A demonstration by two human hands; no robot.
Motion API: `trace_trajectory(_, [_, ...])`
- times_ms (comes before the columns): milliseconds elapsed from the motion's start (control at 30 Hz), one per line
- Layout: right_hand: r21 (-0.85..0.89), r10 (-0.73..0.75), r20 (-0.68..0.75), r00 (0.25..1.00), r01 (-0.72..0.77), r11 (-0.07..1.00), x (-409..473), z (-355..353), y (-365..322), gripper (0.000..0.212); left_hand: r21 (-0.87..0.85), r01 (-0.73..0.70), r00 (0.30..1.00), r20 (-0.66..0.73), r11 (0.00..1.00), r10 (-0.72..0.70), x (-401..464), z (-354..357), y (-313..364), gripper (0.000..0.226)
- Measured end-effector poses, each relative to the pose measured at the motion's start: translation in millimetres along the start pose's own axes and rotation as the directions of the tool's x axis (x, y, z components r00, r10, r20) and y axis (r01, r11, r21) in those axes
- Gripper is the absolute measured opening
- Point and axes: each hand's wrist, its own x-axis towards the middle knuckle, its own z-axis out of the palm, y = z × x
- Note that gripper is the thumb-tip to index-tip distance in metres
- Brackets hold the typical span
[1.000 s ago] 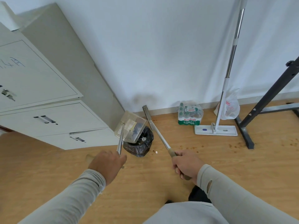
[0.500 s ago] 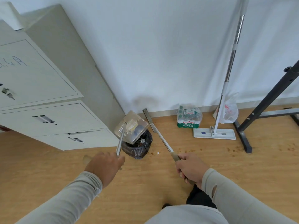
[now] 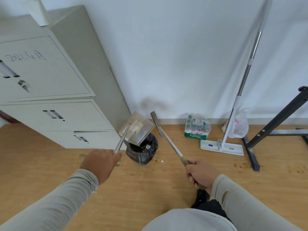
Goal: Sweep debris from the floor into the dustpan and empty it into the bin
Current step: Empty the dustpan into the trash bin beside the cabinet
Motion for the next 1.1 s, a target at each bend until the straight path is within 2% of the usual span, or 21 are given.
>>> trace_trajectory(67, [-0.006, 0.002, 0.001, 1.0, -0.002, 1.0, -0.4, -1.7, -3.0, 0.021, 0.003, 0.007, 0.998, -0.063, 1.0, -0.007, -5.2, 4.6, -2.5, 0.036])
trace_trajectory(133, [-0.019, 0.017, 0.001, 1.0, -0.017, 1.0, -2.8, 1.0, -4.1, 0.021, 0.009, 0.02, 0.999, -0.033, 1.0, -0.02, -9.5, 9.0, -1.6, 0.036])
trace_trajectory(200, [-0.021, 0.022, 0.018, 1.0, -0.022, 1.0, -3.3, 0.5, -9.0, 0.02, -0.003, 0.034, 0.997, -0.073, 0.999, -0.034, -8.5, 9.6, -2.3, 0.032])
trace_trajectory(267, [-0.012, 0.033, 0.018, 0.999, -0.033, 0.999, -3.6, 1.7, -9.2, 0.023, -0.032, 0.061, 0.997, -0.053, 0.998, -0.062, -9.5, 10.2, -1.0, 0.029])
trace_trajectory(367, [-0.014, 0.028, 0.037, 0.999, -0.028, 1.0, -5.0, 2.1, -9.5, 0.023, -0.055, 0.09, 0.991, -0.093, 0.994, -0.095, -12.9, 12.3, -2.0, 0.031])
trace_trajectory(500, [-0.019, 0.018, 0.027, 0.999, -0.017, 1.0, -5.5, 1.6, -7.2, 0.023, -0.186, 0.165, 0.974, -0.122, 0.969, -0.189, -17.4, 6.9, -1.5, 0.026])
trace_trajectory(567, [-0.012, 0.015, 0.027, 1.0, -0.014, 1.0, -5.3, 0.2, -5.5, 0.024, -0.298, 0.222, 0.946, -0.166, 0.928, -0.28, -21.3, 2.5, -0.4, 0.024])
trace_trajectory(633, [0.004, 0.013, 0.031, 0.999, -0.013, 1.0, -5.3, -2.3, -4.0, 0.024, -0.419, 0.323, 0.894, -0.158, 0.848, -0.419, -28.0, -2.7, -1.0, 0.024])
trace_trajectory(700, [0.025, 0.023, 0.026, 0.999, -0.024, 0.999, -4.6, -6.9, -2.0, 0.023, -0.538, 0.448, 0.826, -0.057, 0.714, -0.561, -37.9, -5.3, -3.5, 0.027])
trace_trajectory(800, [0.06, 0.043, 0.011, 0.999, -0.043, 0.997, -3.4, -15.0, 0.5, 0.022, -0.699, 0.56, 0.693, 0.101, 0.445, -0.713, -54.8, -11.8, -11.8, 0.029])
trace_trajectory(900, [0.048, 0.049, -0.004, 0.999, -0.049, 0.998, -0.5, -24.0, 1.9, 0.024, -0.795, 0.577, 0.576, 0.234, 0.186, -0.783, -73.6, -26.1, -29.5, 0.023])
trace_trajectory(967, [0.006, 0.061, -0.007, 0.998, -0.061, 0.998, 3.2, -30.9, 1.9, 0.022, -0.812, 0.575, 0.554, 0.298, 0.098, -0.777, -91.9, -35.5, -41.0, 0.018])
trace_trajectory(1100, [-0.019, 0.088, -0.016, 0.996, -0.088, 0.996, 13.7, -42.4, 6.0, 0.024, -0.811, 0.584, 0.566, 0.39, 0.02, -0.726, -134.0, -45.7, -45.8, 0.015])
